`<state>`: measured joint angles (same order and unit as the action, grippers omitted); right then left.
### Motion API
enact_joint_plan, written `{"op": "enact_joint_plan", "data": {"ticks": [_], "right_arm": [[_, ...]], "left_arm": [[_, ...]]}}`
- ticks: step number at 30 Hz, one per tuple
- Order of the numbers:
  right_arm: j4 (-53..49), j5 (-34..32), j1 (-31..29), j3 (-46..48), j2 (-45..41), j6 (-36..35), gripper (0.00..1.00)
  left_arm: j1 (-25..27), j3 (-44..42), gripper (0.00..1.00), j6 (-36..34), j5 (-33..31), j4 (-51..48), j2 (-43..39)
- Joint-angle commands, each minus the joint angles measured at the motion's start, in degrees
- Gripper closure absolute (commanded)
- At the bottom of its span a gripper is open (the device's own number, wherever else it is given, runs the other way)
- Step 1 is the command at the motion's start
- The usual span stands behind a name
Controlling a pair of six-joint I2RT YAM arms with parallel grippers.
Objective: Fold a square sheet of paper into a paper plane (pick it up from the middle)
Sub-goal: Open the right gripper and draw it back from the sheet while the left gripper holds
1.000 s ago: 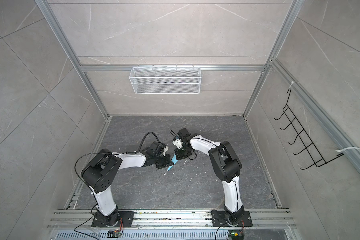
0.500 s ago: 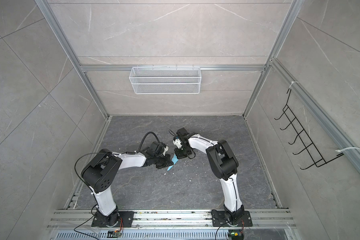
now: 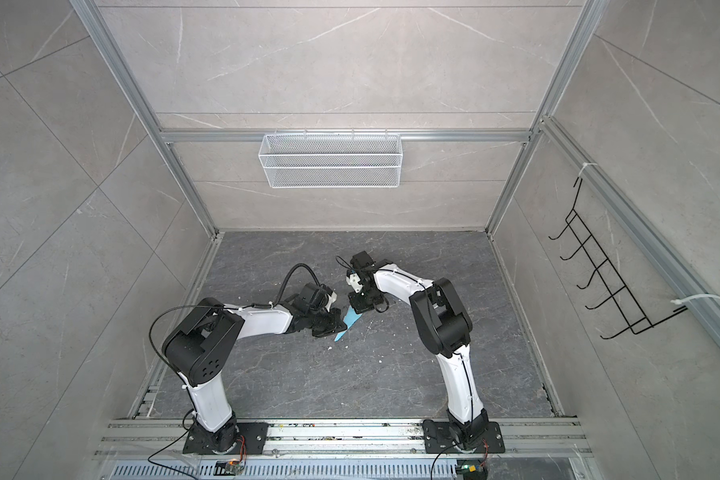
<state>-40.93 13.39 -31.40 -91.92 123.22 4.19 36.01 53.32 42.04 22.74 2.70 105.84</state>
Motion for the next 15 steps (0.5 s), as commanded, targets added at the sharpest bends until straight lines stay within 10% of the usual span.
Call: {"op": "enact_joint_plan", "data": {"ticks": [1, 10, 15], "right_arm": [[-0.04, 1.89, 0.2, 1.2, -5.51, -0.52, 0.86], [10.46, -4.59, 2.98, 13.78, -14.47, 7.5, 0.45], [14.18, 2.35, 4.97, 14.51, -12.49, 7.02, 0.42]], "left_arm": [[-0.13, -2.26, 1.0, -2.2, -3.55, -8.28, -0.17], [-0.24, -2.64, 1.0, -3.77, -3.37, -9.47, -0.82], [-0.23, -2.21, 1.0, -3.54, -3.1, -9.12, -0.24]]}}
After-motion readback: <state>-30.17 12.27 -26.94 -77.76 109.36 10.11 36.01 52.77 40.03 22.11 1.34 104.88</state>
